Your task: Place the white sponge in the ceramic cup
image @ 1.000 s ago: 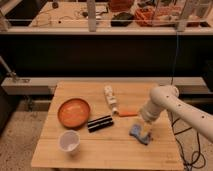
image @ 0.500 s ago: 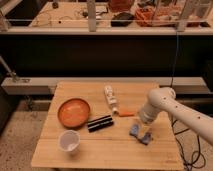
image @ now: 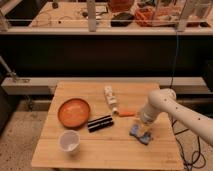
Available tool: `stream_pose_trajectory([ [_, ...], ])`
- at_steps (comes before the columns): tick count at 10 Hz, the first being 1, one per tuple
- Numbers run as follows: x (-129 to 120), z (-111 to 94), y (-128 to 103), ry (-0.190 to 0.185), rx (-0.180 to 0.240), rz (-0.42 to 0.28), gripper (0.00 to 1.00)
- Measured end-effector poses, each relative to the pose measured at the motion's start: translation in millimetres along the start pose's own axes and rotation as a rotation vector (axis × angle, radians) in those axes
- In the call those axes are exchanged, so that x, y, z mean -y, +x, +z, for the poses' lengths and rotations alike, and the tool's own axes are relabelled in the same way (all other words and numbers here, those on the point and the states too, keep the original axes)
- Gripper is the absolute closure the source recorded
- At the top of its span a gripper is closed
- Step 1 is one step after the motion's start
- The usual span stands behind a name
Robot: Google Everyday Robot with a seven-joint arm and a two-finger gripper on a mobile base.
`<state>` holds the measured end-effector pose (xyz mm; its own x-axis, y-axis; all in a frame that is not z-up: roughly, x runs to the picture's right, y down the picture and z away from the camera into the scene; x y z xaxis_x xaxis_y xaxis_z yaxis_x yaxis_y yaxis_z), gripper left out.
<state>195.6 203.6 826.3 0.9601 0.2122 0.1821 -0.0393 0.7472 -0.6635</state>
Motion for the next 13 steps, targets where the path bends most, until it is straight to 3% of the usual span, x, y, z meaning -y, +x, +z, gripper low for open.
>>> stream_pose_trajectory([
  [2,1.7,0.3,-1.3,0.005,0.003,0.006,0.54],
  [4,3.7,-0.7,-1.3,0.011,0.011,0.025,0.75],
  [7,8.7,-13.7,-6.5,0.014,0.000,0.025,0.87],
  [10,12.5,-23.3,-10.6,0.014,-0.014,0.023,0.86],
  [12,15.8,-32.4,-14.3,0.019,-0.014,0.023,0.76],
  [13,16.1,-39.4,-16.4,0.019,-0.013,0.022,0.64],
])
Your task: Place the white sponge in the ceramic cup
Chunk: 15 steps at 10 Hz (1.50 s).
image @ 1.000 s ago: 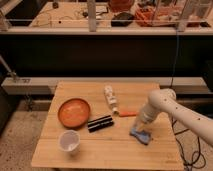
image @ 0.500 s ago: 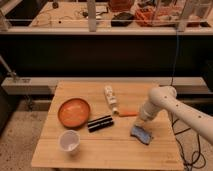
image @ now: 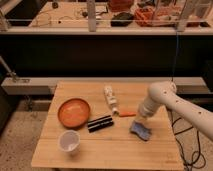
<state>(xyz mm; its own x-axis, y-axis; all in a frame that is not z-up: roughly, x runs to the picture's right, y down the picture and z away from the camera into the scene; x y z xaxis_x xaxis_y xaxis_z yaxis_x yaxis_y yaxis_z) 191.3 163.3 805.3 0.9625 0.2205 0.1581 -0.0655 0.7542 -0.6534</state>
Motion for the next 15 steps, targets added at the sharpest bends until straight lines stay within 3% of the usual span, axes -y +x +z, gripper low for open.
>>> stream_pose_trajectory([
  [4,-3.9,7.2,5.9,-0.008,0.001,0.006,0.24],
  [5,-3.2,6.0,6.6,-0.007,0.002,0.005,0.20],
  [13,-5.7,6.2,12.7,-0.023,-0.001,0.035,0.20],
  [15,-12.9,17.8,17.1,-0.044,-0.002,0.028,0.20],
])
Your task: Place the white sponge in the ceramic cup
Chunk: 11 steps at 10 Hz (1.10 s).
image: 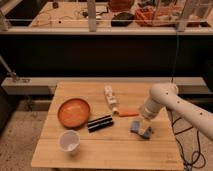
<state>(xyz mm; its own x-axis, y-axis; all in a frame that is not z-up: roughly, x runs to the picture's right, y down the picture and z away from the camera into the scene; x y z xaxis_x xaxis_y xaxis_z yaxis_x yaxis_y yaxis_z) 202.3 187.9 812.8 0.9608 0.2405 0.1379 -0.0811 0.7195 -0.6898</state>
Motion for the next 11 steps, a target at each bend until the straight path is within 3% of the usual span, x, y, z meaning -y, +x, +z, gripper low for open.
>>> stream_pose_trajectory([
  [4,-0.7,11.0,0.6,-0.009,0.005,0.002,0.20],
  [5,0.0,13.2,2.6,-0.009,0.003,0.005,0.25],
  [8,0.6,16.9,10.6,-0.002,0.004,0.013,0.42],
  [11,1.9,19.0,7.4,0.003,0.005,0.004,0.72],
])
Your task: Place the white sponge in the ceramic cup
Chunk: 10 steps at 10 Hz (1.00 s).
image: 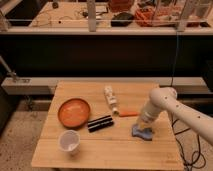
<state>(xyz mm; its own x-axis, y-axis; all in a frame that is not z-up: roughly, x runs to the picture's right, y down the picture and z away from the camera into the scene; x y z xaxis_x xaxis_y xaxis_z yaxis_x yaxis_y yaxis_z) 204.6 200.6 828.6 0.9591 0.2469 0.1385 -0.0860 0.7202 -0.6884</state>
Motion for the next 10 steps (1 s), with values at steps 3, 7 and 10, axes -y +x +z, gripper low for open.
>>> stream_pose_trajectory([
  [3,1.7,-21.2,-7.0,0.008,-0.007,-0.026,0.97],
  [7,6.4,-25.6,-10.6,0.011,-0.016,-0.023,0.66],
  [10,5.4,-28.0,-9.9,0.010,-0.015,-0.015,0.41],
])
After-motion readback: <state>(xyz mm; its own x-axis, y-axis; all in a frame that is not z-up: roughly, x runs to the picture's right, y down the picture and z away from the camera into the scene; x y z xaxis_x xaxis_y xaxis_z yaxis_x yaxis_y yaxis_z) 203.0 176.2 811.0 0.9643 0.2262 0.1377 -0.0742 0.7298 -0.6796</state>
